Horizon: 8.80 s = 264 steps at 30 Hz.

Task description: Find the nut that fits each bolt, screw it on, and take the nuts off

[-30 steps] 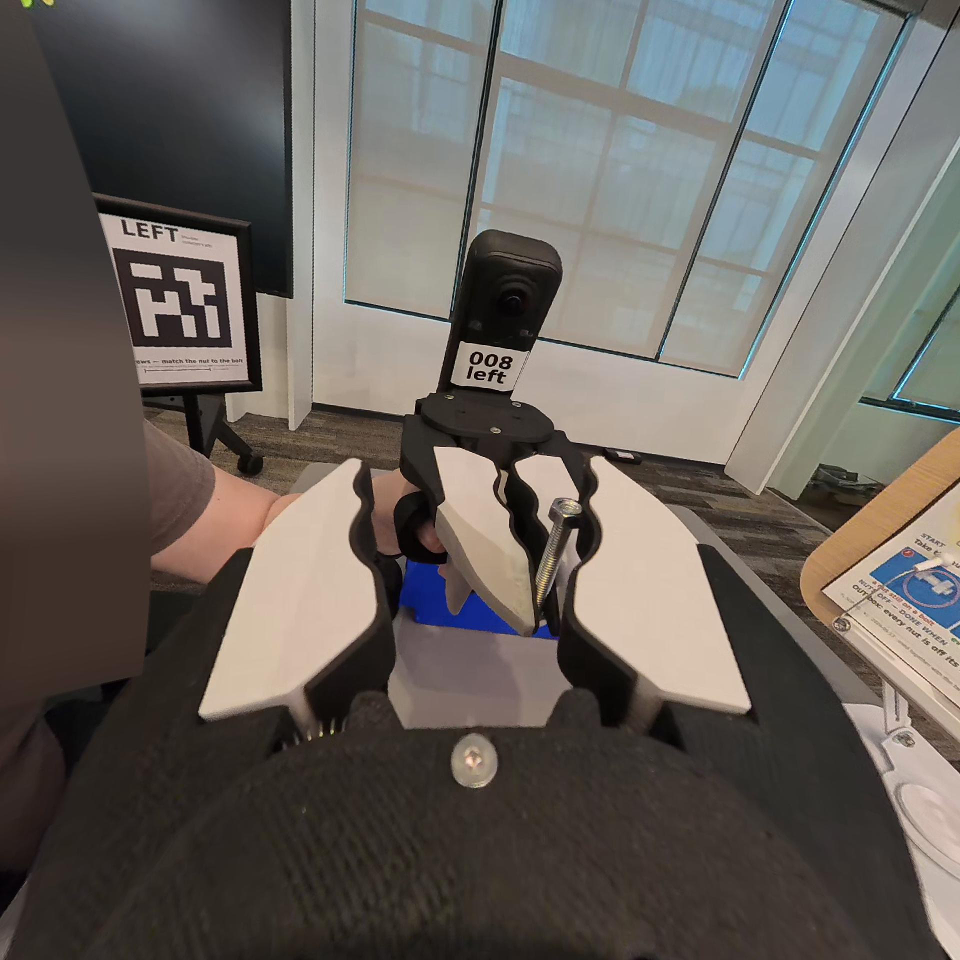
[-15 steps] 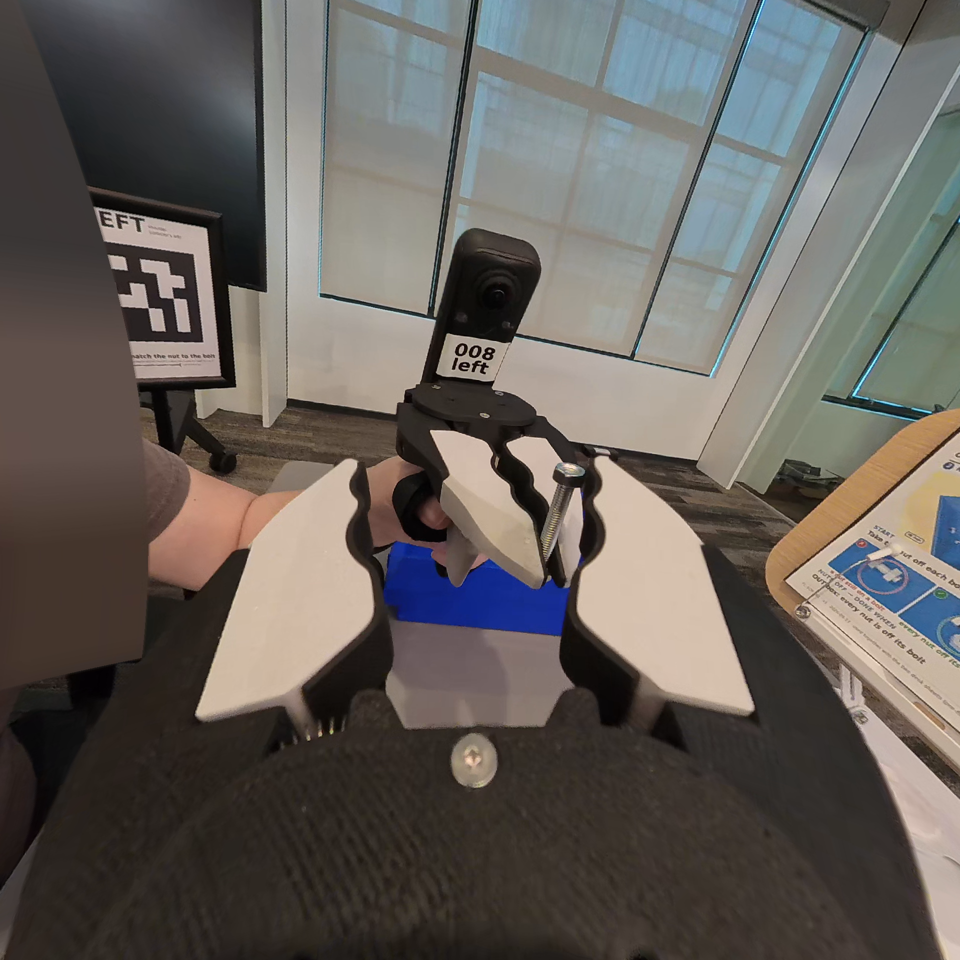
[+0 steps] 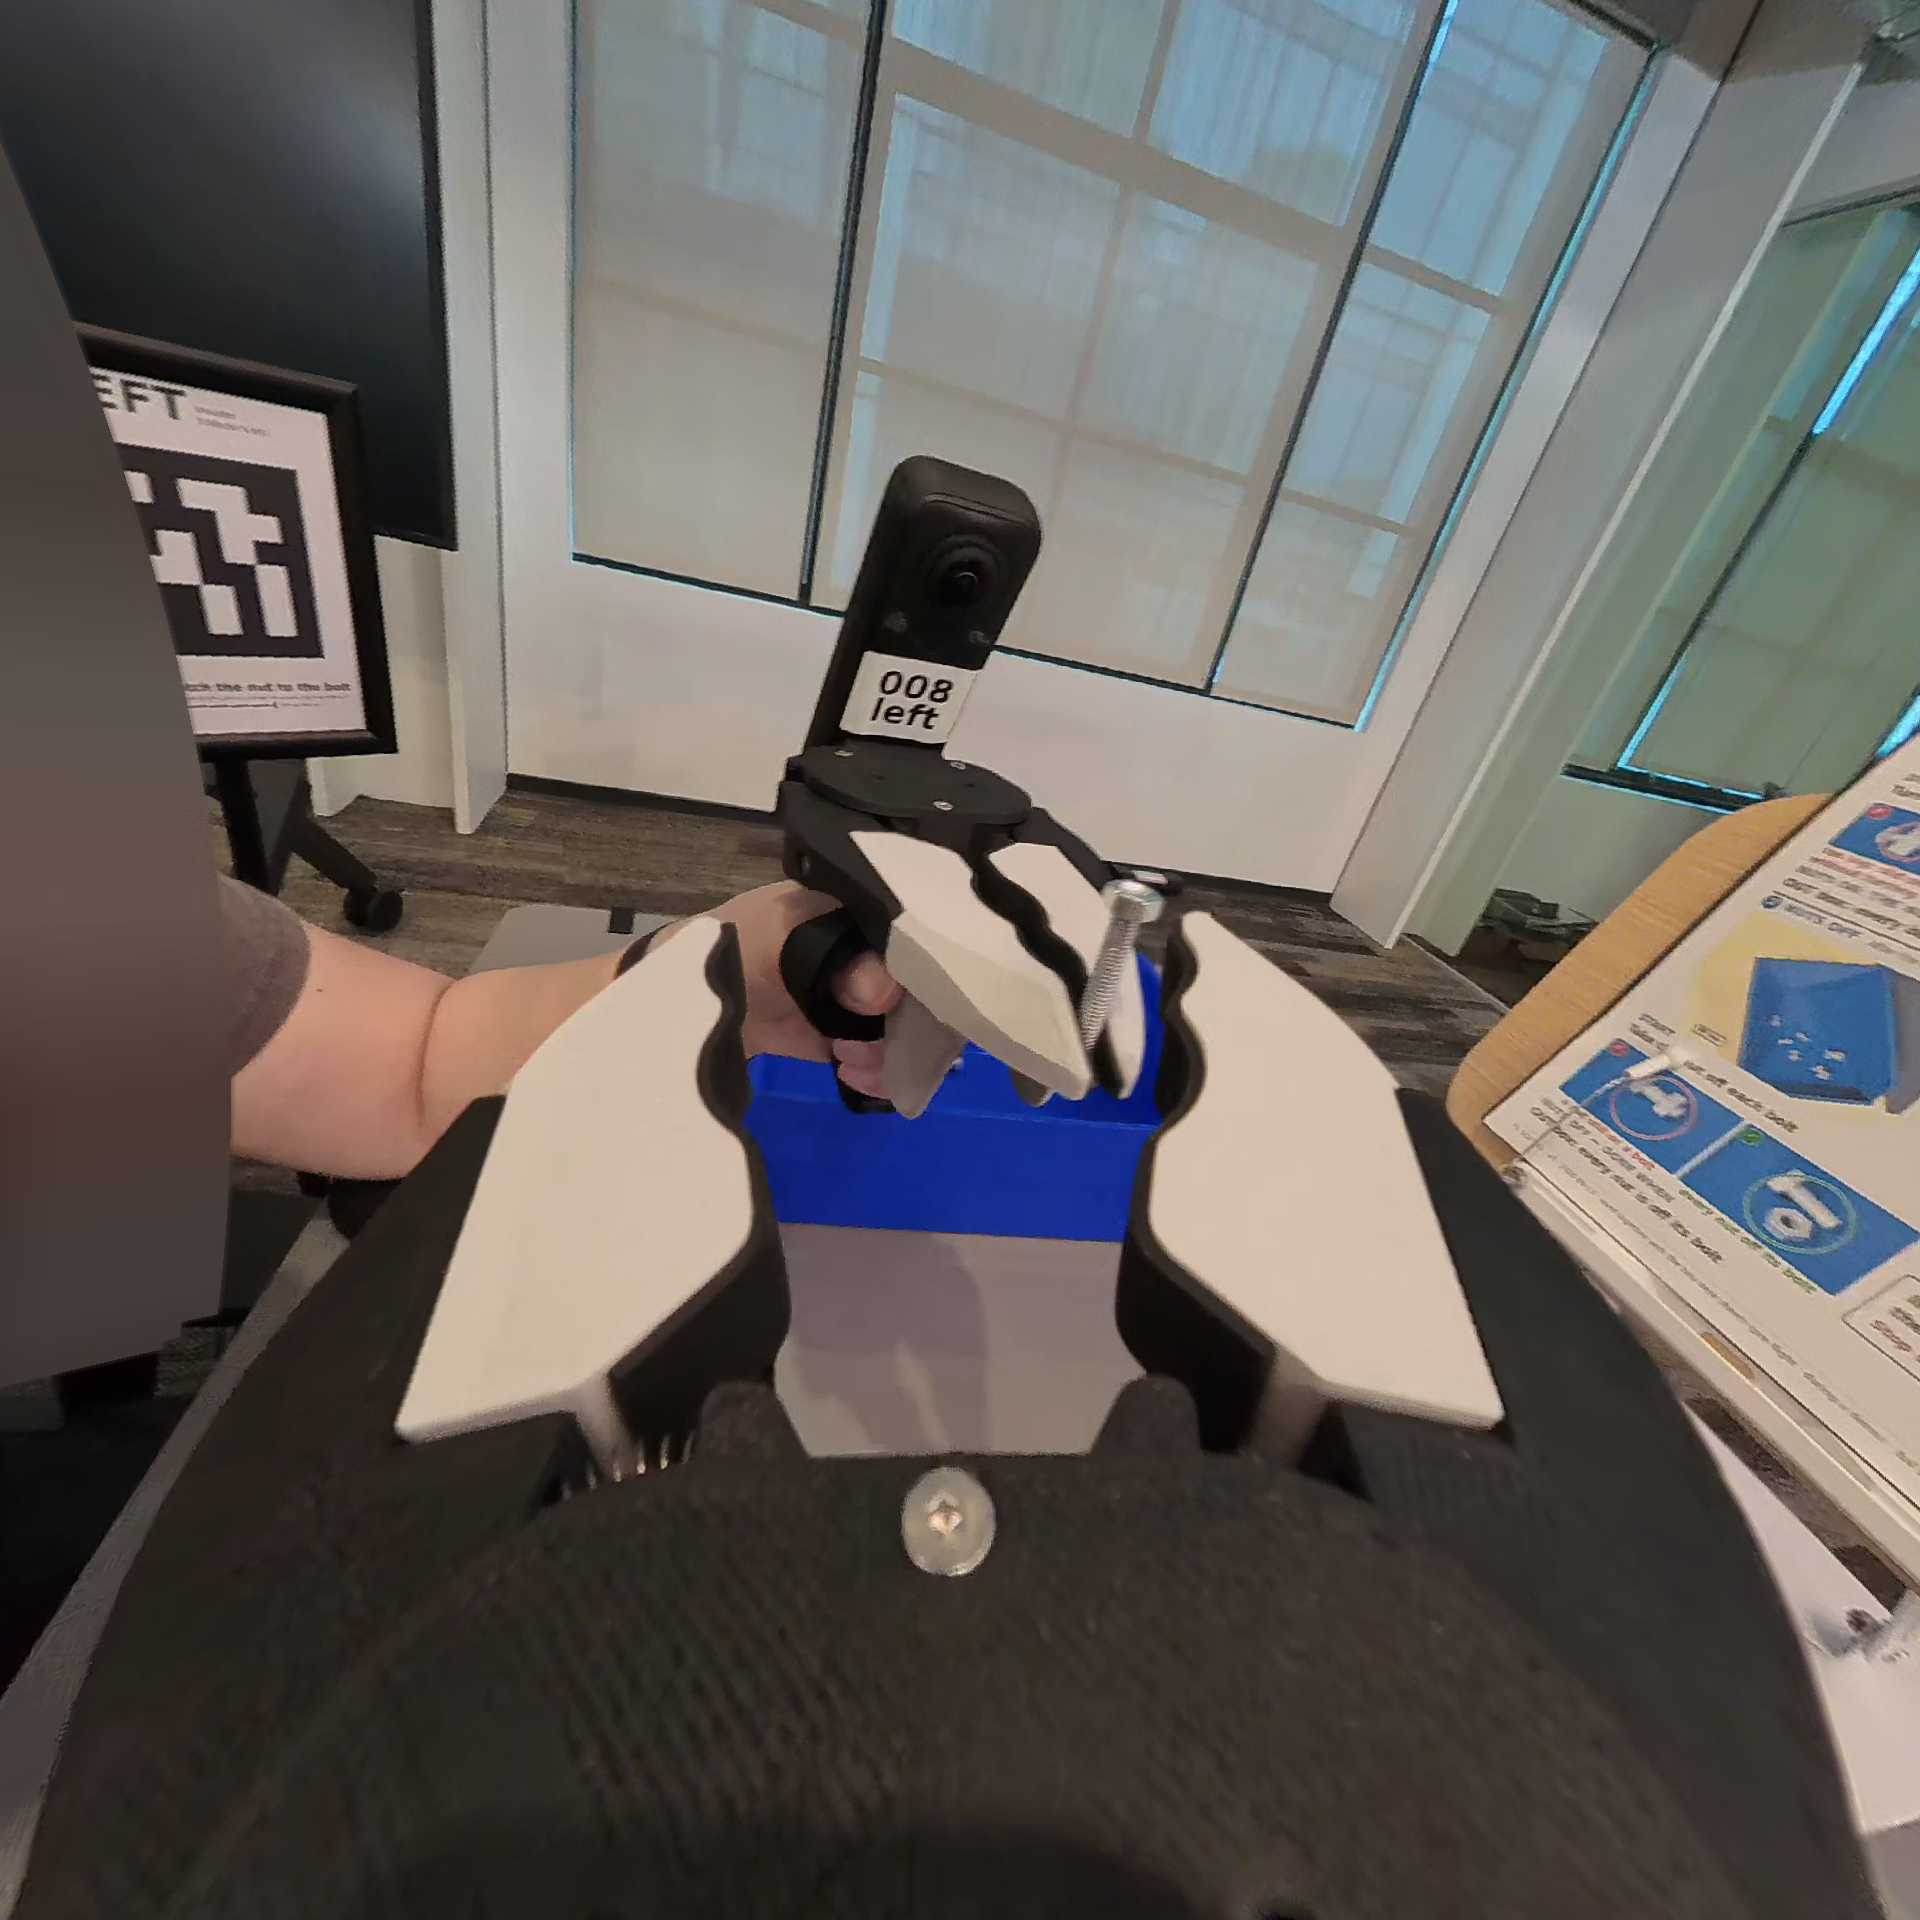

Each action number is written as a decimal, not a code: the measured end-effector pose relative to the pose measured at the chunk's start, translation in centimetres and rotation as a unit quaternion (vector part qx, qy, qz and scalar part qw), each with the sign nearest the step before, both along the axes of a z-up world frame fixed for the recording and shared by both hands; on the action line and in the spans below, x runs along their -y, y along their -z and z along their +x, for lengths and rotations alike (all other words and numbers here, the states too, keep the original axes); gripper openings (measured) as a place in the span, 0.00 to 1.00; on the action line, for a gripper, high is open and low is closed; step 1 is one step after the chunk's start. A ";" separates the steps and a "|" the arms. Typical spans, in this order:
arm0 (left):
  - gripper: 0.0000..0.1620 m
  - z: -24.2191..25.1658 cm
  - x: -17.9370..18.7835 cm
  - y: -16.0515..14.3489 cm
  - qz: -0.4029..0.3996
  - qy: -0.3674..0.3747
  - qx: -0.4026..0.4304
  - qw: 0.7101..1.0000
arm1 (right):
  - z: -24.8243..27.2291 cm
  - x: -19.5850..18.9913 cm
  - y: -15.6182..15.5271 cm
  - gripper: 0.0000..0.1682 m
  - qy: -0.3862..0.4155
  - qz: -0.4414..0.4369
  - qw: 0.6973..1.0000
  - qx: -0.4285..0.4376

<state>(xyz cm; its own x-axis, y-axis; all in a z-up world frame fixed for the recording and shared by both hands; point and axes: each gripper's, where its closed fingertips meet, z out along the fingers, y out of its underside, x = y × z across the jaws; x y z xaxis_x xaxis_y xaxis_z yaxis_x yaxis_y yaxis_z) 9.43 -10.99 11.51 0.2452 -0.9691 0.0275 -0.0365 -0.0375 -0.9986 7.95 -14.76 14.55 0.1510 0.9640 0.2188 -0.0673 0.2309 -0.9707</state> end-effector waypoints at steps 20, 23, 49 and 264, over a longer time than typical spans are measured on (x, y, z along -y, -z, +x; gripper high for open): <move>0.03 2.2 1.3 1.2 0.012 0.017 -0.020 1.000 | -1.6 0.4 0.9 0.53 -0.014 -0.011 1.000 -0.002; 0.03 2.0 1.0 1.2 0.013 0.009 -0.019 1.000 | -1.4 0.2 0.9 0.53 -0.008 -0.010 1.000 0.001; 0.03 1.8 0.9 0.8 0.020 0.006 -0.013 1.000 | -1.3 0.4 0.8 0.54 -0.010 -0.014 1.000 0.003; 0.38 -0.2 -0.5 1.5 0.010 -0.033 -0.080 0.996 | 31.6 -17.1 21.1 0.17 0.487 -0.408 0.667 0.389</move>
<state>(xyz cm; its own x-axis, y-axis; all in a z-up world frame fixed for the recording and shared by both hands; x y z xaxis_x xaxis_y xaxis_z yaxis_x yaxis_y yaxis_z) 9.20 -10.53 10.04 0.3076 -0.9508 -0.0363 -0.1931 -0.0250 -0.9809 39.57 2.36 -6.51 0.9396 0.3372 0.0586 0.3259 -0.8292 -0.4541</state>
